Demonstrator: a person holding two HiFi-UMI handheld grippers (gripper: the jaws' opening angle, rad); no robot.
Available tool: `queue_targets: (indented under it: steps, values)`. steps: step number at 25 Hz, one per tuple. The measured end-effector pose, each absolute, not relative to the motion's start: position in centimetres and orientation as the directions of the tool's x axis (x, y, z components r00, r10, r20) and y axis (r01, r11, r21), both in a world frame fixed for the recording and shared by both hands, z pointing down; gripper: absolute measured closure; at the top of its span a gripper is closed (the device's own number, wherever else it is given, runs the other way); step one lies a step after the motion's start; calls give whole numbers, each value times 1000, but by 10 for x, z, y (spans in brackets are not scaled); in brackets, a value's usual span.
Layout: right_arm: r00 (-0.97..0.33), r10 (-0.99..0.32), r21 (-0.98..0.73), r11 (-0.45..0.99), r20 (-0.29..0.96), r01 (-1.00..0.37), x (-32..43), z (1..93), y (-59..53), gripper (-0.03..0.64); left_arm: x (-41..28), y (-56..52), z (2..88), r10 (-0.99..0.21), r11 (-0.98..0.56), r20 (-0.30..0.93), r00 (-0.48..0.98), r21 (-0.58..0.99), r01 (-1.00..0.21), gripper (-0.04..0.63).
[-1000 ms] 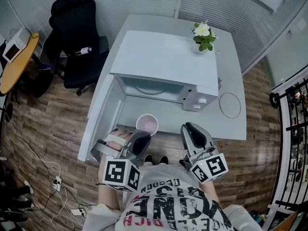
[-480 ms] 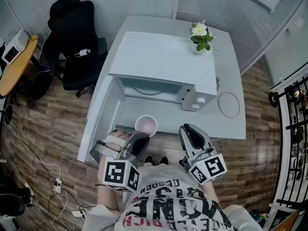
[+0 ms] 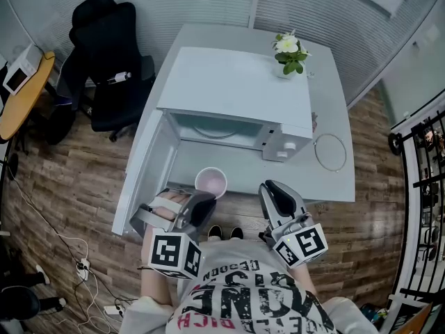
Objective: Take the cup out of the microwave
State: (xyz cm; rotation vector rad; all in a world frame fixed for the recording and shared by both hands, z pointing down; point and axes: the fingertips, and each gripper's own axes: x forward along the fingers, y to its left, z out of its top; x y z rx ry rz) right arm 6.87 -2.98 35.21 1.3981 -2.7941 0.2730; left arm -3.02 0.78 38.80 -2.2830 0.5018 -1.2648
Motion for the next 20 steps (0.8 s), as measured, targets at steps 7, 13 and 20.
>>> queue_targets:
  steps: [7,13,20]
  values:
    - [-597,-798,-151,583,79,-798,70,352,-31,557,-30,6,387,-536,-812,679,502,-578,-84,559]
    - [-588,-805,-150,574,78,-805,73,352,-32,558,-28,2,385,-542,-805,674,502,-588,-79,558]
    - [-582,-809,-149,568,79,-809,78,352,-30,557,-23,1,386,-544,-797,665,511,-600,-68,558]
